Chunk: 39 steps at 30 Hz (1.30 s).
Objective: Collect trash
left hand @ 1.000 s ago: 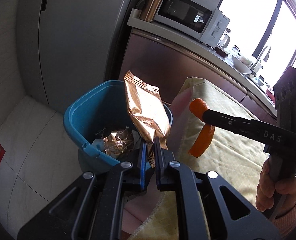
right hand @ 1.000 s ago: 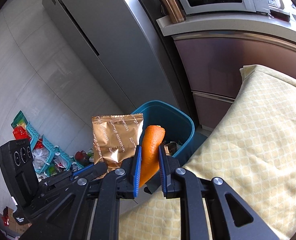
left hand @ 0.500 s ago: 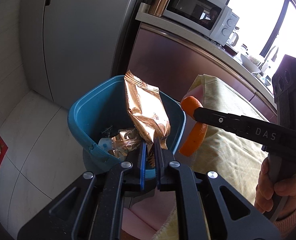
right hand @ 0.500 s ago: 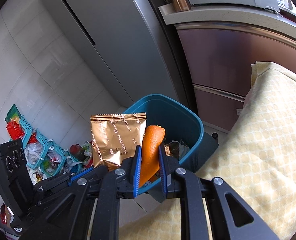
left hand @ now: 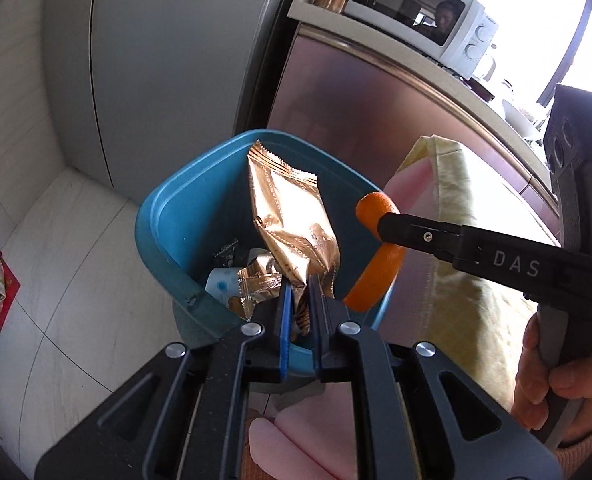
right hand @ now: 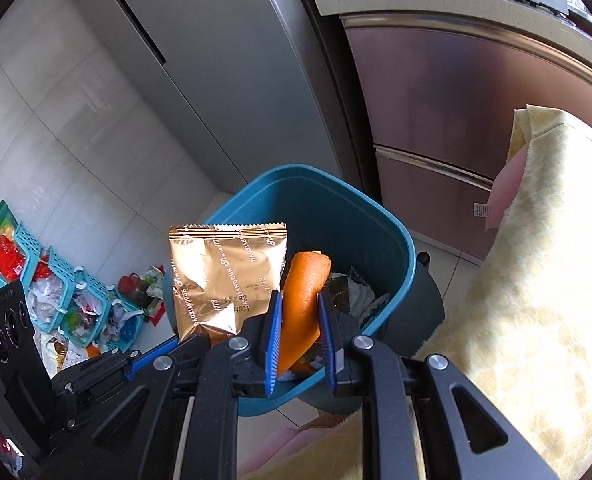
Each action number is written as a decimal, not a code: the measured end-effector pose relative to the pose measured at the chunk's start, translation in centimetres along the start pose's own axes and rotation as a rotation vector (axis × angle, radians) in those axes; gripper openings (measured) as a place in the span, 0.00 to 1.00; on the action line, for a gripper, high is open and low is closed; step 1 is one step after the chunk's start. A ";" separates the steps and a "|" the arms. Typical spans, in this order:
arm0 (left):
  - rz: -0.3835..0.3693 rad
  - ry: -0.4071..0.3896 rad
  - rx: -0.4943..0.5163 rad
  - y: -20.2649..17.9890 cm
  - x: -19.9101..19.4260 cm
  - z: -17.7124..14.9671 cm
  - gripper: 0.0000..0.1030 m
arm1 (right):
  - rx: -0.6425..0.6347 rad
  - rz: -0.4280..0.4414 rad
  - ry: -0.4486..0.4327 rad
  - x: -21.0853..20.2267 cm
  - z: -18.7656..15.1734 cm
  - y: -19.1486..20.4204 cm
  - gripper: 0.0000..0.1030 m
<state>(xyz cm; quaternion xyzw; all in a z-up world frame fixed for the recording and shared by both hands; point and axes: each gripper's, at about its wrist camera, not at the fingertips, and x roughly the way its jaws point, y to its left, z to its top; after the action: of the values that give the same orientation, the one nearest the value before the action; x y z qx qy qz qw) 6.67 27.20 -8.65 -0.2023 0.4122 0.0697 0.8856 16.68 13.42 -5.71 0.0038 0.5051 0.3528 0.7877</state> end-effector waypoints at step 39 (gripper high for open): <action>-0.079 -0.394 0.258 -15.1 -12.0 -7.2 0.95 | 0.049 -0.479 -0.672 -25.3 -21.4 -6.5 0.94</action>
<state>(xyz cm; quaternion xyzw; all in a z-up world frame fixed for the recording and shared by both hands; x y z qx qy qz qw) -1.79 11.04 0.81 -0.0858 0.2288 0.0199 0.9695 -2.95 -13.16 1.51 0.0199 0.2144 0.1266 0.9683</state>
